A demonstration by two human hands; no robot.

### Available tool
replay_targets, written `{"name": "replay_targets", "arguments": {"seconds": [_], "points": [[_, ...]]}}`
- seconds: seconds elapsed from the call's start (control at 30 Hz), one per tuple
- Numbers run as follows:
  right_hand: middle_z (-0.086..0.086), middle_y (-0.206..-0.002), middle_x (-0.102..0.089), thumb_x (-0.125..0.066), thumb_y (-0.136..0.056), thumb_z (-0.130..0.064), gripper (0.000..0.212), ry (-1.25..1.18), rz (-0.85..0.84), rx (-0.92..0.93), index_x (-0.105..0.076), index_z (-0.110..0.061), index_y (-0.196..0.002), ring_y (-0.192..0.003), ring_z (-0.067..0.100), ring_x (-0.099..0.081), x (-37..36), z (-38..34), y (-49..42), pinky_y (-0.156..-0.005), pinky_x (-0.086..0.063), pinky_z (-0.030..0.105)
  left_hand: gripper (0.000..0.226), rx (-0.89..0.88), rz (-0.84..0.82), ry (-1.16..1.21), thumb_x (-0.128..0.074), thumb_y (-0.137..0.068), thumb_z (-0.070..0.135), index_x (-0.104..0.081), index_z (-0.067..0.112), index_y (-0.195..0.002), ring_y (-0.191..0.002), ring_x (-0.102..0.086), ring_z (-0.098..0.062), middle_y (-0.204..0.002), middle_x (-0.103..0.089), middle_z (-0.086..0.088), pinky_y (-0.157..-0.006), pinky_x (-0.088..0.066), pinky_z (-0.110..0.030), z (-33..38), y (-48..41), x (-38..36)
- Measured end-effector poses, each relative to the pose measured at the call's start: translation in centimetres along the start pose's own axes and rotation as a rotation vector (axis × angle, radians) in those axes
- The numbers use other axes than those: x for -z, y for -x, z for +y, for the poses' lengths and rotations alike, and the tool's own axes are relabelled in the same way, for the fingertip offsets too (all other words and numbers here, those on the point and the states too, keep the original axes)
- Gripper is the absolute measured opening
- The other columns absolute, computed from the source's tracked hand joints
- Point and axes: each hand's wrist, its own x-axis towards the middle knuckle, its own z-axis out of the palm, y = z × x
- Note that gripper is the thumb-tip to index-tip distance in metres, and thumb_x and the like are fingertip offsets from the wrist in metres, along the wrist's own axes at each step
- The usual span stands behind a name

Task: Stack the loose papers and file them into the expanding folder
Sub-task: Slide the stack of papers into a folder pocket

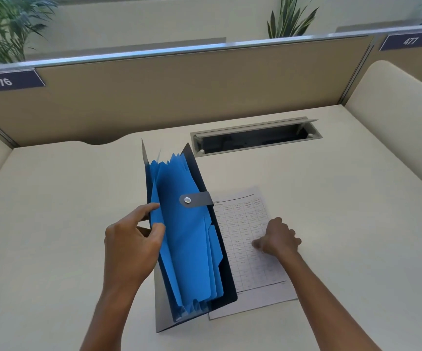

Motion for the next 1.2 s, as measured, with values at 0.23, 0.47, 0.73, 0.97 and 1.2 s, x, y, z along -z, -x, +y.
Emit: {"name": "replay_targets", "arguments": {"seconds": [0.23,0.47,0.73,0.97,1.2], "points": [[0.010,-0.132,-0.057,-0.083,-0.073,-0.036,0.076,-0.039,-0.010,-0.029,-0.043,-0.006,-0.131,-0.125,0.032,-0.052,0.0,-0.2,0.0,-0.102,-0.037,0.043,0.040,0.012,0.003,-0.007,-0.065,-0.079,0.001,-0.072,0.022,-0.112,-0.041,-0.060,-0.013,-0.084,-0.064,0.027,-0.043,-0.050,-0.025,0.2,0.0,0.1],[0.009,-0.126,-0.058,-0.078,-0.075,-0.031,0.045,-0.022,-0.018,0.001,-0.053,-0.015,-0.109,-0.121,0.031,-0.052,0.1,-0.4,0.0,-0.099,-0.039,0.043,0.040,0.016,-0.007,-0.005,-0.066,-0.079,-0.001,-0.072,0.020,-0.112,-0.043,-0.060,-0.013,-0.082,-0.063,0.027,-0.040,-0.046,-0.018,0.3,0.1,0.1],[0.013,-0.110,-0.064,-0.078,-0.074,-0.019,0.041,-0.225,-0.097,0.037,-0.058,-0.003,-0.106,-0.102,0.033,-0.064,1.8,0.8,-0.7,-0.082,-0.055,0.038,0.040,0.011,-0.015,0.001,-0.065,-0.080,0.000,-0.071,0.020,-0.114,-0.043,-0.060,-0.013,-0.082,-0.063,0.028,-0.040,-0.044,-0.012,0.2,-0.1,0.2],[0.019,-0.076,-0.061,-0.071,-0.082,0.009,0.028,-0.558,-0.290,0.099,-0.048,-0.006,-0.073,-0.054,0.026,-0.065,3.8,2.5,-1.8,-0.047,-0.053,0.028,0.040,0.032,-0.009,0.017,-0.064,-0.079,0.001,-0.072,0.022,-0.112,-0.039,-0.057,-0.011,-0.082,-0.065,0.026,-0.040,-0.039,-0.007,-0.1,0.0,0.4],[0.018,-0.084,-0.074,-0.072,-0.081,0.006,0.005,-0.625,-0.383,0.068,-0.069,0.005,-0.084,-0.065,0.026,-0.071,2.8,2.9,-2.6,-0.052,-0.054,0.028,0.040,0.025,-0.017,0.004,-0.065,-0.080,0.002,-0.071,0.023,-0.113,-0.040,-0.059,-0.015,-0.075,-0.064,0.027,-0.041,-0.043,-0.009,0.0,-0.1,0.4]]}}
